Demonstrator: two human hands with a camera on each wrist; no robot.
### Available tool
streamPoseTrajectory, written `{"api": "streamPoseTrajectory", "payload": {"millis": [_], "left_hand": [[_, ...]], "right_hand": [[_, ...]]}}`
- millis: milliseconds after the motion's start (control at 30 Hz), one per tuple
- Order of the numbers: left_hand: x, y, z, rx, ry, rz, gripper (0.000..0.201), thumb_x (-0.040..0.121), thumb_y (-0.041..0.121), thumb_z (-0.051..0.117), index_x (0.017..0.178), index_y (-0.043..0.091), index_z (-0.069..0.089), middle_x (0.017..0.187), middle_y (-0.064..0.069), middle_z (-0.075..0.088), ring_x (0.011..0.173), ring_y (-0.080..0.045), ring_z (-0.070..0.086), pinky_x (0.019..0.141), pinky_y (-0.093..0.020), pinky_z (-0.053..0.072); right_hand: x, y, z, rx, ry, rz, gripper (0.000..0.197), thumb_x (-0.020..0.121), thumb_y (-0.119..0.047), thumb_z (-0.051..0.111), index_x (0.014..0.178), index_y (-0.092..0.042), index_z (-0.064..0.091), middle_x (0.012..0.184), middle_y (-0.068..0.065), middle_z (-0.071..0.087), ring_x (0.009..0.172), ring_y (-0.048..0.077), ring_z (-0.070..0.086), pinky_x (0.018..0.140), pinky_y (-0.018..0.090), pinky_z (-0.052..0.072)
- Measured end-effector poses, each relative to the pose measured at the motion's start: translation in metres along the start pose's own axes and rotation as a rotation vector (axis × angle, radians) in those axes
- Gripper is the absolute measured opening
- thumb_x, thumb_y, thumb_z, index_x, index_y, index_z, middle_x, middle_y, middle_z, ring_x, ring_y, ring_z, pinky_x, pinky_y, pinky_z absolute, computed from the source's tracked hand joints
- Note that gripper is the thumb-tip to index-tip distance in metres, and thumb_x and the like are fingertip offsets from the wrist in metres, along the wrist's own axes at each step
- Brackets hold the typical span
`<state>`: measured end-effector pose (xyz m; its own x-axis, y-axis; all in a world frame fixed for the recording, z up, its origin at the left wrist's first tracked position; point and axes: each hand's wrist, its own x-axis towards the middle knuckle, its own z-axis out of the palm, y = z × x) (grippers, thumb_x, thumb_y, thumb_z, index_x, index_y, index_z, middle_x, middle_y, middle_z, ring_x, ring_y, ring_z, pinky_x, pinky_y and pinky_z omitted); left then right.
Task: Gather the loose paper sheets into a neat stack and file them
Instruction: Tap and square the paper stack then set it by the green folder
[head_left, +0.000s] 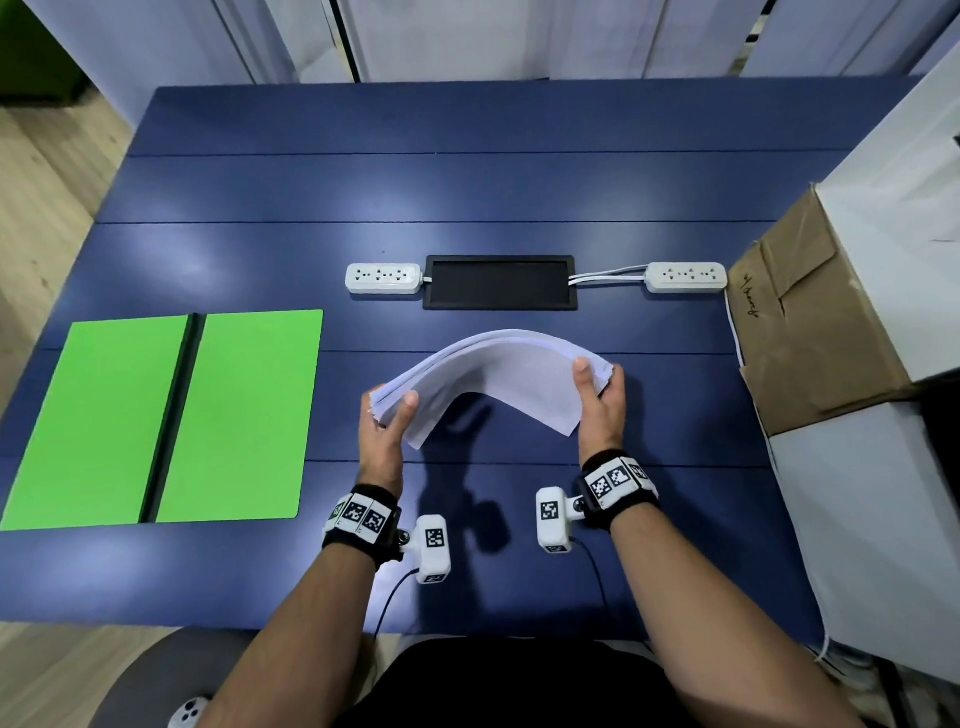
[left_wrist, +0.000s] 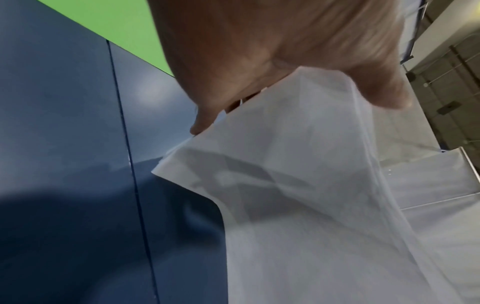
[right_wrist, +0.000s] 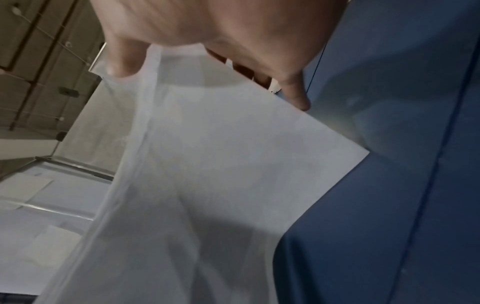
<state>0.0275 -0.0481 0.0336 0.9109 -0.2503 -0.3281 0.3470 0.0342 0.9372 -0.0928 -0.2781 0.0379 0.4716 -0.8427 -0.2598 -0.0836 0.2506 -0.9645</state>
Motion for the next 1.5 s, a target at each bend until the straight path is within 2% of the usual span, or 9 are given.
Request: {"api": "streamPoseTrajectory", "payload": {"millis": [267, 500, 633, 900, 1000, 1067, 1167, 1367, 1500], "left_hand": [[0.005, 0.0, 0.013, -0.071, 0.163, -0.007, 0.007, 0.102, 0.032, 0.059, 0.101, 0.028, 0.064, 0.084, 0.02, 0.07, 0.08, 0.003, 0.065, 0.087, -0.036, 0.046], [0.009, 0.0, 0.015, -0.078, 0.2, -0.005, 0.024, 0.09, 0.053, 0.061, 0.085, 0.03, 0.059, 0.08, 0.018, 0.062, 0.077, -0.002, 0.06, 0.082, -0.036, 0.045], [0.009, 0.002, 0.017, -0.077, 0.248, -0.012, 0.025, 0.098, 0.042, 0.056, 0.078, 0.028, 0.052, 0.069, 0.022, 0.056, 0.066, 0.003, 0.055, 0.08, -0.036, 0.04], [0.01, 0.004, 0.013, -0.058, 0.189, 0.009, 0.025, 0.092, 0.054, 0.053, 0.077, 0.033, 0.052, 0.086, 0.014, 0.054, 0.077, -0.002, 0.054, 0.085, -0.038, 0.04], [0.01, -0.001, 0.005, 0.012, 0.105, 0.094, 0.038, 0.086, 0.067, 0.062, 0.102, 0.033, 0.059, 0.105, 0.009, 0.065, 0.097, -0.007, 0.062, 0.096, -0.038, 0.047], [0.009, -0.004, 0.001, 0.146, 0.047, 0.151, 0.058, 0.079, 0.056, 0.078, 0.122, 0.025, 0.055, 0.12, 0.0, 0.068, 0.109, -0.014, 0.065, 0.101, -0.032, 0.051], [0.015, -0.008, -0.005, 0.241, 0.063, 0.178, 0.038, 0.084, 0.026, 0.079, 0.116, 0.024, 0.059, 0.113, -0.003, 0.07, 0.103, -0.017, 0.067, 0.098, -0.041, 0.054], [0.028, 0.007, -0.034, 0.222, -0.046, 0.208, 0.016, 0.092, 0.007, 0.067, 0.107, 0.014, 0.068, 0.101, -0.006, 0.072, 0.093, -0.014, 0.065, 0.089, -0.03, 0.052], [0.028, 0.008, -0.041, 0.253, -0.106, 0.104, 0.034, 0.081, -0.003, 0.078, 0.11, 0.002, 0.063, 0.098, -0.007, 0.072, 0.086, -0.012, 0.066, 0.08, -0.022, 0.054]], "right_hand": [[0.01, -0.011, 0.019, -0.068, 0.211, 0.022, 0.042, 0.082, -0.059, 0.059, 0.086, -0.017, 0.058, 0.086, -0.002, 0.067, 0.079, 0.017, 0.061, 0.074, 0.032, 0.051], [0.014, -0.01, 0.015, -0.099, 0.214, -0.003, 0.033, 0.085, -0.056, 0.063, 0.082, -0.024, 0.055, 0.081, -0.006, 0.063, 0.074, 0.014, 0.057, 0.072, 0.033, 0.05], [0.014, -0.012, 0.016, -0.091, 0.206, -0.022, 0.025, 0.09, -0.047, 0.061, 0.076, -0.027, 0.055, 0.075, -0.008, 0.061, 0.071, 0.012, 0.056, 0.068, 0.029, 0.049], [0.01, -0.012, 0.015, -0.095, 0.158, -0.052, 0.026, 0.096, -0.043, 0.058, 0.076, -0.028, 0.055, 0.068, -0.015, 0.057, 0.066, 0.008, 0.051, 0.067, 0.026, 0.045], [0.008, -0.01, 0.008, -0.132, 0.045, -0.084, 0.019, 0.089, -0.033, 0.074, 0.099, -0.026, 0.059, 0.09, -0.016, 0.066, 0.08, -0.002, 0.061, 0.078, 0.019, 0.051], [0.01, -0.004, 0.004, -0.17, -0.008, -0.063, 0.034, 0.083, -0.016, 0.079, 0.109, -0.021, 0.058, 0.104, -0.006, 0.068, 0.09, 0.002, 0.065, 0.086, 0.02, 0.054], [0.015, 0.0, -0.001, -0.231, 0.002, -0.035, 0.026, 0.087, -0.002, 0.07, 0.109, -0.013, 0.061, 0.106, 0.01, 0.07, 0.092, 0.016, 0.066, 0.095, 0.039, 0.055], [0.029, -0.018, -0.032, -0.254, -0.235, -0.151, 0.024, 0.09, -0.002, 0.069, 0.086, -0.024, 0.06, 0.08, -0.007, 0.06, 0.074, 0.007, 0.053, 0.071, 0.025, 0.045], [0.031, -0.008, -0.047, -0.165, -0.334, -0.009, 0.031, 0.084, 0.005, 0.073, 0.1, -0.02, 0.064, 0.098, -0.003, 0.071, 0.091, 0.013, 0.064, 0.085, 0.025, 0.053]]}}
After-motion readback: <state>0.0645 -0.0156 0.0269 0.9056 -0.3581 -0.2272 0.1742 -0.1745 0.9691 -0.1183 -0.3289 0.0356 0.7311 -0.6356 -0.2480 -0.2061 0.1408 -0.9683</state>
